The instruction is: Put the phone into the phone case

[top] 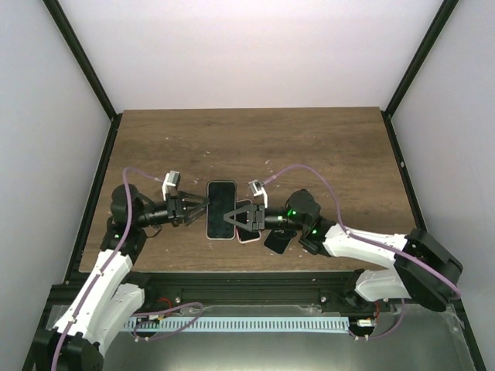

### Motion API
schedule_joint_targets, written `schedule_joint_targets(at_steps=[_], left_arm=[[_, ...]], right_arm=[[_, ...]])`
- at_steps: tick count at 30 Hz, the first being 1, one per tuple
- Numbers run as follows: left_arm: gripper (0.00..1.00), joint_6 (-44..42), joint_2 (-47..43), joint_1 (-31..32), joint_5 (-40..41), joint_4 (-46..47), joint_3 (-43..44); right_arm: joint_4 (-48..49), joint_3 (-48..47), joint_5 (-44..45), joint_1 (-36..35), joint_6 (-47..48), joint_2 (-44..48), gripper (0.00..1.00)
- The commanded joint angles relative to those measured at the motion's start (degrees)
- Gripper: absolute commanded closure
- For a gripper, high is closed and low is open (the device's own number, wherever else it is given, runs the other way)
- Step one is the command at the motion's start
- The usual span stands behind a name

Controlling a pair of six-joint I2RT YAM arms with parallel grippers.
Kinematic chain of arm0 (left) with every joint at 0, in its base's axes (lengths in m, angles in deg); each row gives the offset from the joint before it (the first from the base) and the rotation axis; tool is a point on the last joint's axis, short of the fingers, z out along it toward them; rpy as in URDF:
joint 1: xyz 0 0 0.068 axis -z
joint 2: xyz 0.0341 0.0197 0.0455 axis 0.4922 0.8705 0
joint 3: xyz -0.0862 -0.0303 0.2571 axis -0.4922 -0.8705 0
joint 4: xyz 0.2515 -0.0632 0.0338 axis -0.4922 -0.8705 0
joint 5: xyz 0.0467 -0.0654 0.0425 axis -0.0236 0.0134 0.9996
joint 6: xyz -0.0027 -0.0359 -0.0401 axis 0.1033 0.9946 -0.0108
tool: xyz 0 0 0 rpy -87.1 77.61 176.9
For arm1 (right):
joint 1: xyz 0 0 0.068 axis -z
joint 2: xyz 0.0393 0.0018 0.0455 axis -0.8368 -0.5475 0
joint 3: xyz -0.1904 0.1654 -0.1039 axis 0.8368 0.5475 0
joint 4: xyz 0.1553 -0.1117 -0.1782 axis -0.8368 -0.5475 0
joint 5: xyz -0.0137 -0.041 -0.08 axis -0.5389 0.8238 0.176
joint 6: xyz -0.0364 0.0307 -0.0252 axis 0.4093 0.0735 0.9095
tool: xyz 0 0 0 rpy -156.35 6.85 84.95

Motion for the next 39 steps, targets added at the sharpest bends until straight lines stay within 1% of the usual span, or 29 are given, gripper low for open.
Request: schedule_joint_targets(at_steps=[1, 3, 5, 8, 10, 12, 13, 18, 20, 21, 24, 25, 28, 33, 35, 39], left_arm=[[0.36, 1.5, -2.7, 0.2, -2.4, 0.1, -2.7], [0.37, 3.0, -4.1, 0.4, -3.1, 2.2, -4.0], [0.38, 3.4, -5.4, 0.8, -2.6, 2.3, -5.2], [0.42, 3.2, -7.0, 1.8, -1.3, 2.1, -6.2], [0.48, 3.0, -6.9, 2.4, -1.4, 2.2, -6.6], [0.58, 3.2, -6.5, 2.5, -1.5, 3.1, -7.0], [0.62, 3.5, -6.4, 2.5, -1.4, 3.7, -7.2], [0.70, 5.8, -5.0, 2.6, -1.4, 8.6, -8.5], [0.78, 5.7, -4.6, 2.6, -1.3, 9.2, -8.7], [0.83, 5.7, -4.5, 2.6, -1.3, 9.4, -8.9], [0.95, 5.8, -4.6, 2.6, -0.6, 9.5, -9.1], [0.96, 5.8, -4.7, 2.6, -0.3, 9.3, -9.3], [0.99, 4.8, -4.6, 2.6, 1.0, 7.8, -9.1], [1.00, 3.0, -3.8, 2.6, 2.5, 5.8, -8.0], [1.00, 1.9, -3.4, 2.6, 3.0, 4.8, -7.3], [1.00, 0.1, -2.5, 2.6, 4.0, 3.0, -6.0]], right_arm=[[-1.8, -3.7, 8.8, -0.1, -0.4, 3.5, 0.92], [-2.5, -4.2, 11.1, -0.1, -0.7, 4.2, 0.92], [-2.6, -5.0, 12.2, 0.0, -1.0, 4.2, 0.92], [-4.7, -7.3, 13.0, 0.0, -1.1, 3.7, 0.92], [-4.6, -8.0, 13.2, 0.0, -1.3, 3.3, 0.92], [-4.2, -8.2, 13.5, 0.0, -1.5, 3.0, 0.92], [-4.2, -8.4, 13.6, 0.0, -1.5, 2.8, 0.91], [-2.8, -7.4, 12.7, 0.0, -2.7, 1.7, 0.92], [-1.8, -6.6, 12.8, 0.0, -3.2, 1.6, 0.91], [-1.9, -6.5, 12.7, 0.0, -3.2, 1.5, 0.90], [-4.4, -6.8, 11.9, 0.0, -3.0, 1.2, 0.78], [-4.9, -6.7, 11.7, 0.0, -2.9, 1.2, 0.74], [-5.4, -5.6, 10.8, 0.0, -3.3, 0.9, 0.66], [-5.9, -4.2, 8.0, -0.1, -4.3, -0.2, 0.57], [-5.9, -4.0, 6.5, -0.3, -4.6, -1.0, 0.51], [-5.9, -3.1, 5.1, -0.8, -5.0, -1.5, 0.48]])
